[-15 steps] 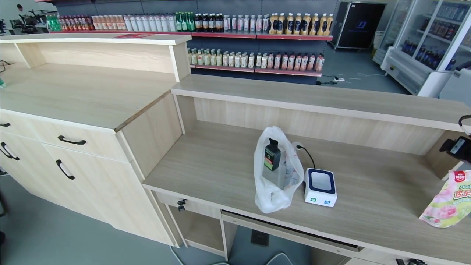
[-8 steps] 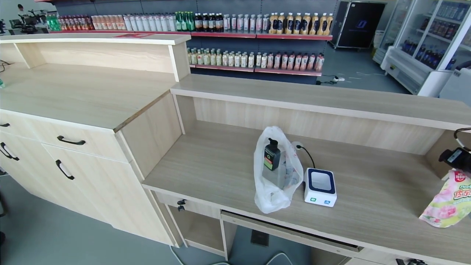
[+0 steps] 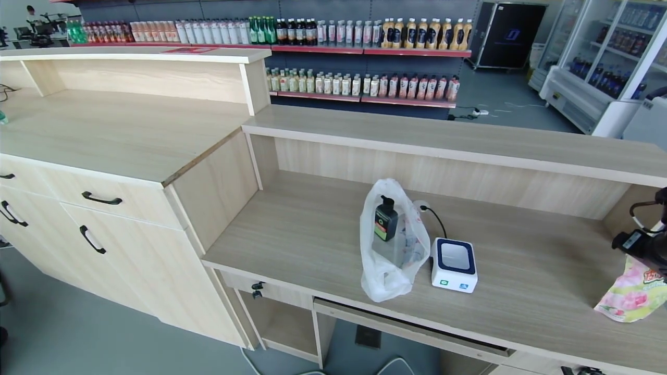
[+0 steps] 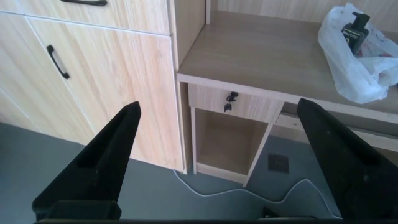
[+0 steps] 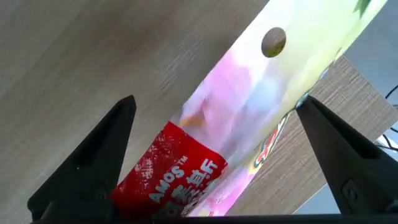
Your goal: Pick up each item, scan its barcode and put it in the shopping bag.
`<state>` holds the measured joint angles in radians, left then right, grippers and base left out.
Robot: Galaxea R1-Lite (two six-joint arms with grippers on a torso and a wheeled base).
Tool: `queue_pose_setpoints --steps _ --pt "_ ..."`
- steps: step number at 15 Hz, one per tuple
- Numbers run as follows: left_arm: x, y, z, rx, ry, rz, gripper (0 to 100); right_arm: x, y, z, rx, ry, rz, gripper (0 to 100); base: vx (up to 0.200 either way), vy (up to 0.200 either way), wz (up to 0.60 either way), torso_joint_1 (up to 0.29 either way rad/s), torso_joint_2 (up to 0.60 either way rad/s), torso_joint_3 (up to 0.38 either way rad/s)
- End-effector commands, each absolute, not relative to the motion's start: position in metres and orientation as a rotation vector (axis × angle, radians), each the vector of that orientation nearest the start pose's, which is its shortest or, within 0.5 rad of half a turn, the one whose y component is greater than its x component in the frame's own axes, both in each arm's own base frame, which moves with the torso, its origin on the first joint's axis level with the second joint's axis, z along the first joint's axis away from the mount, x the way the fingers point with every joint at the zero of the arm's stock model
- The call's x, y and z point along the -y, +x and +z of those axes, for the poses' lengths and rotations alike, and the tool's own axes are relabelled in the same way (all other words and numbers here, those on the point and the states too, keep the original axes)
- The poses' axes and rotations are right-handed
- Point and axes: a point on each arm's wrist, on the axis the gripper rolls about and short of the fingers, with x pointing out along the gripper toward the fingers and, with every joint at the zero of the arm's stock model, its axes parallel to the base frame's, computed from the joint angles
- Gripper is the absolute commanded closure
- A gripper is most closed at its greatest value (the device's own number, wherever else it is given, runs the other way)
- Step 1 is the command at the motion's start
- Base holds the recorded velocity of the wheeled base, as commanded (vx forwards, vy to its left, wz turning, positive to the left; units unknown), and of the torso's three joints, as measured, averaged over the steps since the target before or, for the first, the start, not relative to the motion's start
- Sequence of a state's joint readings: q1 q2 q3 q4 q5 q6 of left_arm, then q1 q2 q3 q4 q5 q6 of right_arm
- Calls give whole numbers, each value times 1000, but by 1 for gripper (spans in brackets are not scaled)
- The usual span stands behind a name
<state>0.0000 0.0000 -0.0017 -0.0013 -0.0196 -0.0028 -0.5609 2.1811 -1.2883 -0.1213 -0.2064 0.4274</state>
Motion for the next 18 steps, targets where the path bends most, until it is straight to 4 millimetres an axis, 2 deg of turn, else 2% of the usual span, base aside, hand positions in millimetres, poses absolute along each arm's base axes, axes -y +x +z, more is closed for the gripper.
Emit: queue_pose_setpoints --steps 1,6,7,10,14,16,18 --pt "0 -23 76 2 -3 -20 0 229 348 59 -688 515 -902 0 0 0 0 0 0 0" --pt "0 -23 76 2 -3 -20 0 230 349 39 -727 501 -902 0 0 0 0 0 0 0" --pt "0 -23 76 2 -3 -20 0 230 350 36 -724 501 -901 100 0 0 0 0 0 0" --pt "0 -23 76 2 -3 -20 0 232 353 33 -730 417 -861 100 0 0 0 0 0 0" --pt "0 -23 76 2 -3 -20 0 229 351 22 -717 216 -783 100 0 0 0 0 0 0" --pt "0 -23 76 2 -3 -20 0 226 349 26 -675 148 -761 100 0 0 0 0 0 0" --pt "0 -23 76 2 -3 -20 0 218 340 49 -614 99 -684 100 0 0 0 0 0 0"
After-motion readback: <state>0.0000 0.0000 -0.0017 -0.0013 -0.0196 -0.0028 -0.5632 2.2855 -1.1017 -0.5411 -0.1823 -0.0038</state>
